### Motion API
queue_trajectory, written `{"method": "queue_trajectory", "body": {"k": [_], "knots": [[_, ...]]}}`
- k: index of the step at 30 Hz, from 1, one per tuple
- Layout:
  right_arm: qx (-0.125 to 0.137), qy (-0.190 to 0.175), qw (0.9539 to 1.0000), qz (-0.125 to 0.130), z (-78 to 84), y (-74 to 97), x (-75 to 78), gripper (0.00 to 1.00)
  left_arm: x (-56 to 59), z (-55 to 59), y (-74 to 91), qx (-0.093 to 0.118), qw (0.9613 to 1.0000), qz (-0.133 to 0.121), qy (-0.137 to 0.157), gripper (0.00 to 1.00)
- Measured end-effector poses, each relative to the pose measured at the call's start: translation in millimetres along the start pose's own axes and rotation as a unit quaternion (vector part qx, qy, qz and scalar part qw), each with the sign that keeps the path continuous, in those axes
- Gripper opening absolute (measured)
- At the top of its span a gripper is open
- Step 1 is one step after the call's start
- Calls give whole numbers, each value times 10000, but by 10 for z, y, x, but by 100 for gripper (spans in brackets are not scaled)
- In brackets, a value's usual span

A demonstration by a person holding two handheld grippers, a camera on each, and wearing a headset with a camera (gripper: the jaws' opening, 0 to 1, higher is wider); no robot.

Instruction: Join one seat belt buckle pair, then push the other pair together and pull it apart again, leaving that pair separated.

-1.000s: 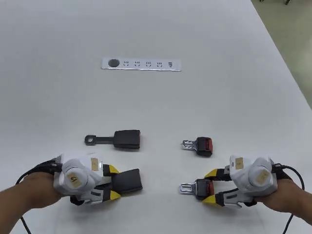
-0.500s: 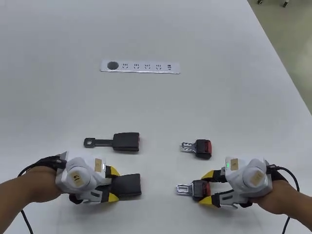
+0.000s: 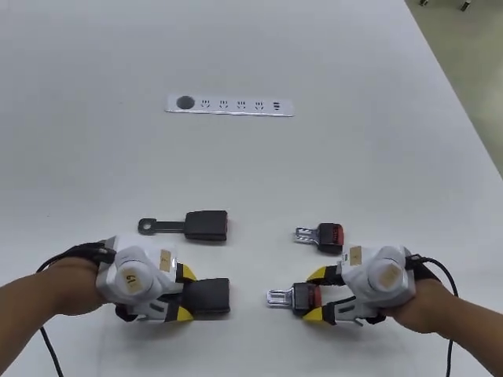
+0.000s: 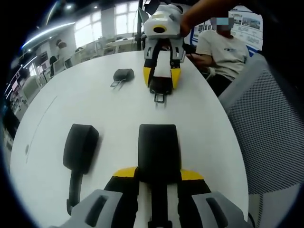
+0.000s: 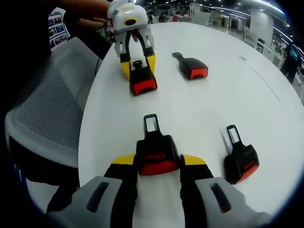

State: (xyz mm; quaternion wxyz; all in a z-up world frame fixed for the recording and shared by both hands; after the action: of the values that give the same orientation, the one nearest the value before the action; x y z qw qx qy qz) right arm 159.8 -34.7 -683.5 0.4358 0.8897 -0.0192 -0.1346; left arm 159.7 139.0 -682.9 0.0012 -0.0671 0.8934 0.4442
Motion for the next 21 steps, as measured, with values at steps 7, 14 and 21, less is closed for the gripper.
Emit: {"method": "queue_trajectory", "body": {"k": [7, 14, 21], "knots": [[99, 108, 9998, -94, -153, -95, 4, 34, -5, 14, -7, -21, 10000, 16, -1, 32], [105, 250, 9994, -197, -305, -219, -38, 34, 1, 7, -4, -82, 9999, 58, -17, 32], [162, 273, 9993, -196, -364, -276, -25, 34, 5, 7, -4, -112, 9999, 64, -32, 32]]}}
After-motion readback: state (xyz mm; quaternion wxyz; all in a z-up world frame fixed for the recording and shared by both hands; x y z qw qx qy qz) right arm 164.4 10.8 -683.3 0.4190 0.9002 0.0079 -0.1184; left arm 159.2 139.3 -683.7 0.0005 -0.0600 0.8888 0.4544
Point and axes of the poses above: the centre of the closed fingertips' face, and the gripper's own axes: y roughly backward along the fingers, x roughly to its right, z roughly out of its underside, the point moved 1 cm from there along y, roughly backward along the fingers, and after that the axes turned 8 degrees about -z, right-handed, at the moved point
